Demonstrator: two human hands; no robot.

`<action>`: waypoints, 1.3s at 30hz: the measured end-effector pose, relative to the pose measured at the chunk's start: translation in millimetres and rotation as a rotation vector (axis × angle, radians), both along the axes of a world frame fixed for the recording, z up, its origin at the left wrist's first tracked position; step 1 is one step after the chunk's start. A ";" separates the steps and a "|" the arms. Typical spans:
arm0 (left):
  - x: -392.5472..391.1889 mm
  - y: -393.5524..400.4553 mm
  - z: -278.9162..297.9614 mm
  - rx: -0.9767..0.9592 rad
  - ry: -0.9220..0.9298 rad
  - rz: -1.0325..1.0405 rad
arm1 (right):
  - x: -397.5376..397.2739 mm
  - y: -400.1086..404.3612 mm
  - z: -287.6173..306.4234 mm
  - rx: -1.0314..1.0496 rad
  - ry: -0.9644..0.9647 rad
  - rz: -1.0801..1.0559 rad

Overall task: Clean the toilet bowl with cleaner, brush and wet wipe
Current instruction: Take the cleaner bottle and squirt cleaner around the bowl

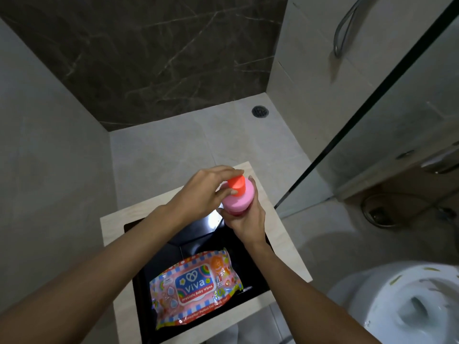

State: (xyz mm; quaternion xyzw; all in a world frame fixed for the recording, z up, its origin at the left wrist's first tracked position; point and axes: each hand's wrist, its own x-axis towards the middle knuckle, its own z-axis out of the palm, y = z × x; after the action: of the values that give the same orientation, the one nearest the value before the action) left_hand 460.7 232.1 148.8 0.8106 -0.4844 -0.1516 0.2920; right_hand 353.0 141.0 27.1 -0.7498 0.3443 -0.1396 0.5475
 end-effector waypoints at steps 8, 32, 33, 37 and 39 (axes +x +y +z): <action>-7.9 -1.7 -1.8 0.045 -0.046 -0.098 | -11.4 -3.8 2.8 0.009 0.061 0.027; -59.6 -20.9 46.6 0.578 -0.314 -0.057 | -106.1 -48.3 93.3 -0.429 0.688 0.394; -67.0 -22.4 50.0 0.608 -0.326 -0.058 | -114.9 -51.3 102.9 -0.426 0.706 0.370; -102.3 -41.7 67.5 0.617 -0.355 -0.104 | -150.8 -71.2 138.5 -0.419 0.769 0.268; -121.8 -55.8 74.2 0.613 -0.346 -0.163 | -170.6 -83.1 152.9 -0.406 0.788 0.210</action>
State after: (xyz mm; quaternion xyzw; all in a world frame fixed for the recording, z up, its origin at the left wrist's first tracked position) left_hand 338.8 176.3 223.0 0.8330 -0.5216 -0.1731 -0.0639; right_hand 182.3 57.9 180.0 -0.8686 0.4143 0.1481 0.2279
